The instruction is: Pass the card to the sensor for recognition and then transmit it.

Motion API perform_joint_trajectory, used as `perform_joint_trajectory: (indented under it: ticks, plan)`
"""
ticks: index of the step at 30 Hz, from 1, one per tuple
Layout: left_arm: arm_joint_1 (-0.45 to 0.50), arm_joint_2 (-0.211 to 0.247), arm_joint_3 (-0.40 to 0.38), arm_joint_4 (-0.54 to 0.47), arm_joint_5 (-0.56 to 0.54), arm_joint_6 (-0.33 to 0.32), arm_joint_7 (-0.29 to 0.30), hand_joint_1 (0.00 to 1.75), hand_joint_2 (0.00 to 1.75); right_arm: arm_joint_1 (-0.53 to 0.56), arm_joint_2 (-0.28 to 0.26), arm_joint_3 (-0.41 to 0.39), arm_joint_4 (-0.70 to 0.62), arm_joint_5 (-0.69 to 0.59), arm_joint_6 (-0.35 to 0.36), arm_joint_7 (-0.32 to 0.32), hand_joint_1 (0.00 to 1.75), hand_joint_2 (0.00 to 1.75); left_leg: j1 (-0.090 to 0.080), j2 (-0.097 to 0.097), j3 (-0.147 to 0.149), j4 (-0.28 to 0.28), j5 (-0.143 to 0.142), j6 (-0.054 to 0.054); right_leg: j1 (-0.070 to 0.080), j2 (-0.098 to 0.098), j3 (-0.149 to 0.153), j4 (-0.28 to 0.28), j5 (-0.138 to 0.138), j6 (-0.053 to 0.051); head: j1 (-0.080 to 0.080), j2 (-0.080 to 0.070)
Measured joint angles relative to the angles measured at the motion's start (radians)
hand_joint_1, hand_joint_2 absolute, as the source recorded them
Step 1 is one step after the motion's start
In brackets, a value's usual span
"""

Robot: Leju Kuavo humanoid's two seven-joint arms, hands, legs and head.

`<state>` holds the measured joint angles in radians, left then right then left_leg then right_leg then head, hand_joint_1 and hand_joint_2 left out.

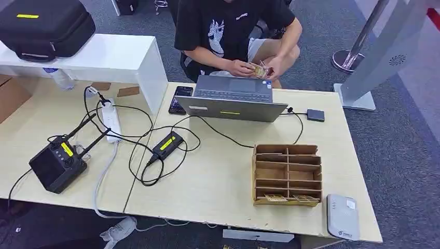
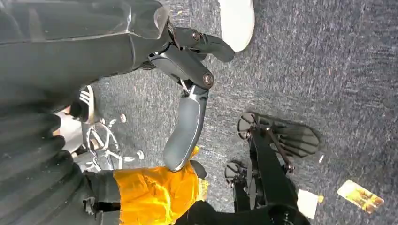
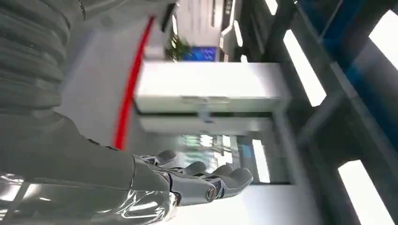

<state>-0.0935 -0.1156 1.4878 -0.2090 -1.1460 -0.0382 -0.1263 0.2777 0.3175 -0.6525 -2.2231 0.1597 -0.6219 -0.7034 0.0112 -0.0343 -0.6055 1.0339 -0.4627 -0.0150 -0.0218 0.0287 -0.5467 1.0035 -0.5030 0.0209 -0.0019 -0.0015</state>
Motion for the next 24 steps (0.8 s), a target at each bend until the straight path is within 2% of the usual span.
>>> perform_joint_trajectory:
  ticks: [1,3,4,6,9,10,14,16,17,20,24]
  plan:
    - [0.0,0.0,0.0,0.0,0.0,0.003,0.0,0.0,1.75,0.001,-0.007,0.032,-0.017,0.087,-0.039,0.0,0.0,1.75,0.0,0.0,0.0,0.0,0.0,0.0,0.0,0.0,0.0,0.0,0.0,0.0,0.0,0.0]
    - [-0.001,-0.001,0.0,0.0,0.001,0.005,0.0,0.0,1.75,-0.023,-0.015,0.1,-0.023,0.233,-0.062,0.0,0.0,1.75,0.0,0.002,0.001,0.0,0.0,0.0,0.0,0.002,0.001,0.0,0.001,-0.001,0.0,0.0]
    - [-0.002,-0.002,0.0,0.0,0.006,0.005,0.0,0.0,1.75,-0.03,-0.026,0.137,-0.008,0.219,-0.055,0.0,0.0,1.75,0.0,0.002,0.001,0.0,0.0,0.0,0.0,0.001,0.001,0.0,0.001,-0.001,0.0,0.0]
    - [-0.001,-0.002,0.0,0.0,0.011,0.005,-0.002,0.0,1.75,-0.049,-0.071,0.25,0.071,0.11,-0.048,0.005,0.0,1.75,0.001,0.002,0.002,0.0,0.0,0.0,0.001,0.001,0.002,0.0,0.001,-0.001,0.001,0.0]
    - [-0.004,-0.003,0.0,0.0,0.005,0.003,-0.006,0.0,1.75,-0.106,-0.133,0.414,0.213,0.157,-0.049,0.017,0.0,1.75,0.0,0.003,0.002,0.0,0.002,0.0,0.0,0.002,0.001,0.0,0.004,0.0,0.001,0.0]
    - [-0.005,-0.002,0.0,0.0,0.001,0.002,-0.007,0.0,1.75,-0.127,-0.15,0.454,0.249,0.181,-0.041,0.038,0.0,1.75,0.0,0.002,0.002,0.0,0.002,0.0,0.0,0.002,0.001,0.0,0.004,0.0,0.0,0.0]
    - [-0.004,0.0,-0.003,0.0,-0.022,-0.015,-0.014,0.0,1.75,-0.227,-0.232,0.59,0.394,0.31,-0.008,0.149,0.0,1.75,0.0,0.001,0.001,0.0,0.004,0.001,0.0,0.002,0.001,0.0,0.005,0.0,0.0,0.0]
    - [-0.004,0.003,-0.014,0.0,-0.044,-0.025,-0.025,0.0,1.75,-0.308,-0.29,0.675,0.489,0.431,0.024,0.27,0.0,1.75,0.0,0.002,0.001,0.0,0.005,0.0,0.0,0.002,0.0,0.001,0.005,0.001,0.0,0.0]
    - [-0.005,0.005,-0.019,0.0,-0.052,-0.029,-0.027,0.0,1.75,-0.352,-0.307,0.7,0.521,0.462,0.032,0.303,0.0,1.75,0.0,0.002,0.001,0.0,0.005,0.0,0.0,0.003,0.0,0.001,0.006,0.001,0.0,0.0]
    - [-0.007,0.011,-0.041,0.0,-0.081,-0.039,-0.033,0.0,1.75,-0.527,-0.368,0.793,0.688,0.568,0.047,0.423,0.0,1.75,0.0,0.003,0.0,0.0,0.007,0.0,0.0,0.003,-0.002,0.001,0.009,0.0,0.0,0.0]
    - [-0.009,0.017,-0.072,0.0,-0.113,-0.047,-0.032,0.0,1.75,-0.75,-0.425,0.893,0.907,0.73,0.043,0.549,0.0,1.75,0.0,0.002,-0.001,0.0,0.01,0.001,0.0,0.003,-0.002,0.001,0.011,0.001,0.0,0.0]
